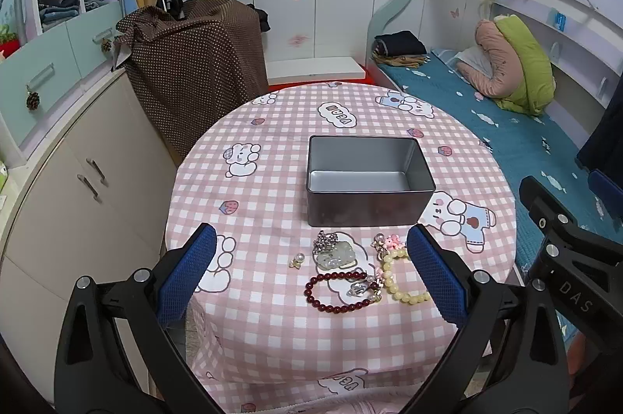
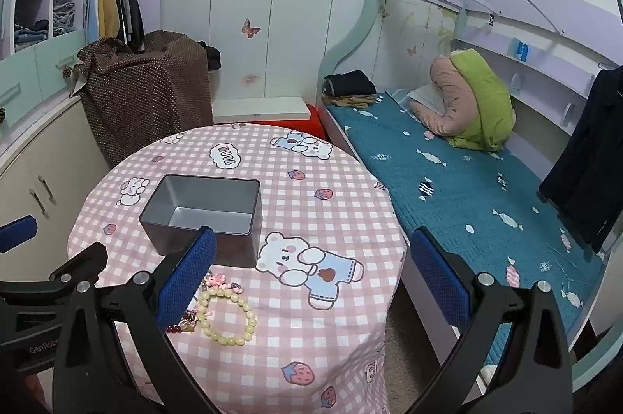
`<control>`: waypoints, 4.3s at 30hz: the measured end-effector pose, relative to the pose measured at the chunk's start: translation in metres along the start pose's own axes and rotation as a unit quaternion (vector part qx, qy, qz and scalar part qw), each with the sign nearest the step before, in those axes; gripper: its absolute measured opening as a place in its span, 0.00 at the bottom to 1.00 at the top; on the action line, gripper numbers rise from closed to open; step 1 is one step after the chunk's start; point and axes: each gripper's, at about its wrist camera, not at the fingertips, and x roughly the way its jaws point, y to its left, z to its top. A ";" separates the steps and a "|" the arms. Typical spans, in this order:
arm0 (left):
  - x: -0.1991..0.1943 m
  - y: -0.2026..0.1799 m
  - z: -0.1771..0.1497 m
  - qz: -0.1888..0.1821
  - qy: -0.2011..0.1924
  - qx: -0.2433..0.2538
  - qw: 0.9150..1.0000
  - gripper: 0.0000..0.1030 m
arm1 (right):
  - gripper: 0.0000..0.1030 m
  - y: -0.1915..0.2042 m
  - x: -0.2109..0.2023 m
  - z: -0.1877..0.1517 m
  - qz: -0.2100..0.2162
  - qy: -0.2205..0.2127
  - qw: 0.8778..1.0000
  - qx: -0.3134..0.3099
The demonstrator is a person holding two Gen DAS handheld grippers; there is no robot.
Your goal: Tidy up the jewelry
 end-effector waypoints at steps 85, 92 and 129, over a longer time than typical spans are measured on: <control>0.032 0.009 -0.021 -0.007 0.055 0.000 0.998 0.95 | 0.94 -0.006 0.047 -0.025 0.043 0.068 0.997 0.011; 0.065 0.021 -0.039 -0.002 0.107 -0.004 0.994 0.95 | 0.93 -0.001 0.075 -0.047 0.059 0.108 0.992 0.000; 0.121 0.024 -0.063 -0.085 0.155 0.024 0.984 0.08 | 0.09 0.028 0.126 -0.077 0.131 0.169 0.975 -0.053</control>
